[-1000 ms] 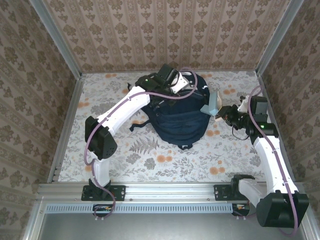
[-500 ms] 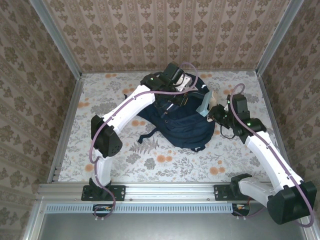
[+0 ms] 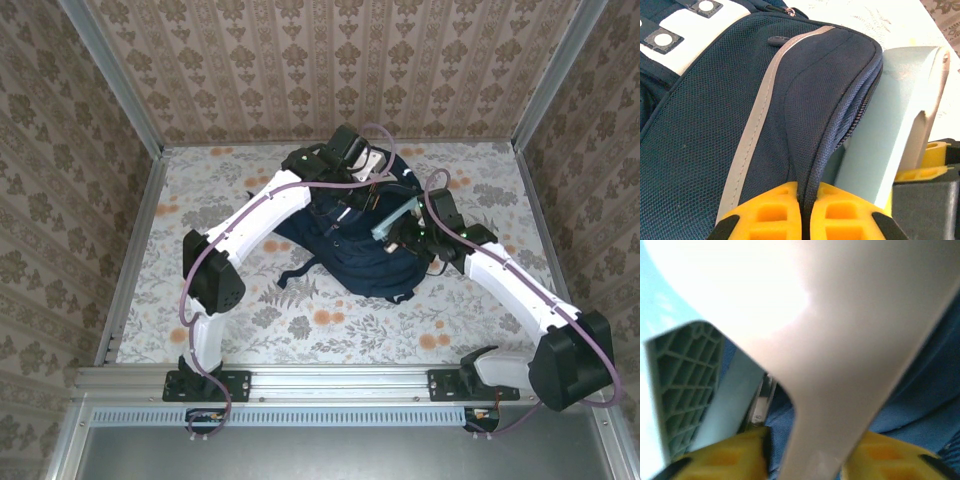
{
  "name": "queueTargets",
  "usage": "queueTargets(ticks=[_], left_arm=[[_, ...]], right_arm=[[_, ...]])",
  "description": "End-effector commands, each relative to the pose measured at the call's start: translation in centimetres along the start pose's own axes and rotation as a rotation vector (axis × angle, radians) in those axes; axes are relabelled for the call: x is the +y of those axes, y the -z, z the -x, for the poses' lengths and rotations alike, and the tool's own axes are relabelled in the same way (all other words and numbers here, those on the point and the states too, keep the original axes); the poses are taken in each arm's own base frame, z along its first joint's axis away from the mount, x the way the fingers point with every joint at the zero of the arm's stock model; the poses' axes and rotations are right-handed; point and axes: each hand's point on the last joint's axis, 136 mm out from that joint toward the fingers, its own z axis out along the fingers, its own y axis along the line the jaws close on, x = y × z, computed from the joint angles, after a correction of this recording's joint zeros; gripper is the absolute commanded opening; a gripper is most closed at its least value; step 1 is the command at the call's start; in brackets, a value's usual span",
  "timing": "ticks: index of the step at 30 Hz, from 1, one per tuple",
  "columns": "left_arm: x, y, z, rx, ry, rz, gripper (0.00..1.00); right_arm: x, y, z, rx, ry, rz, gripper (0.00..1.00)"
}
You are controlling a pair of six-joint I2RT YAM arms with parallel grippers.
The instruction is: Pack books, pencil case, and school supplies into a backpack
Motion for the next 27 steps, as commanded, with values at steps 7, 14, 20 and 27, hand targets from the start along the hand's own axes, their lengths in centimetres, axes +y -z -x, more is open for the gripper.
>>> queueTargets(ticks=[7, 14, 20, 27], left_arm=[[-2.2, 1.6, 2.1, -0.098, -0.026, -0.068, 0.0], [-1.7, 1.5, 1.8, -0.093, -0.041, -0.044, 0.0], [-1.5, 2.1, 1.7, -0.102, -0.121, -0.024, 0.0], [-0.8, 2.4, 1.2, -0.113, -0.171, 0.018, 0.0]], right_arm=[[4.6, 1.4, 1.0, -0.001, 0.019, 0.187, 0.37], [4.7, 0.4, 1.4, 0.008, 0.033, 0.177, 0.39], [5.6, -1.2, 2.3, 0.039, 0.021, 0.214, 0.35], [5.5, -1.4, 3.9, 0.037, 0.002, 0.241, 0.47]])
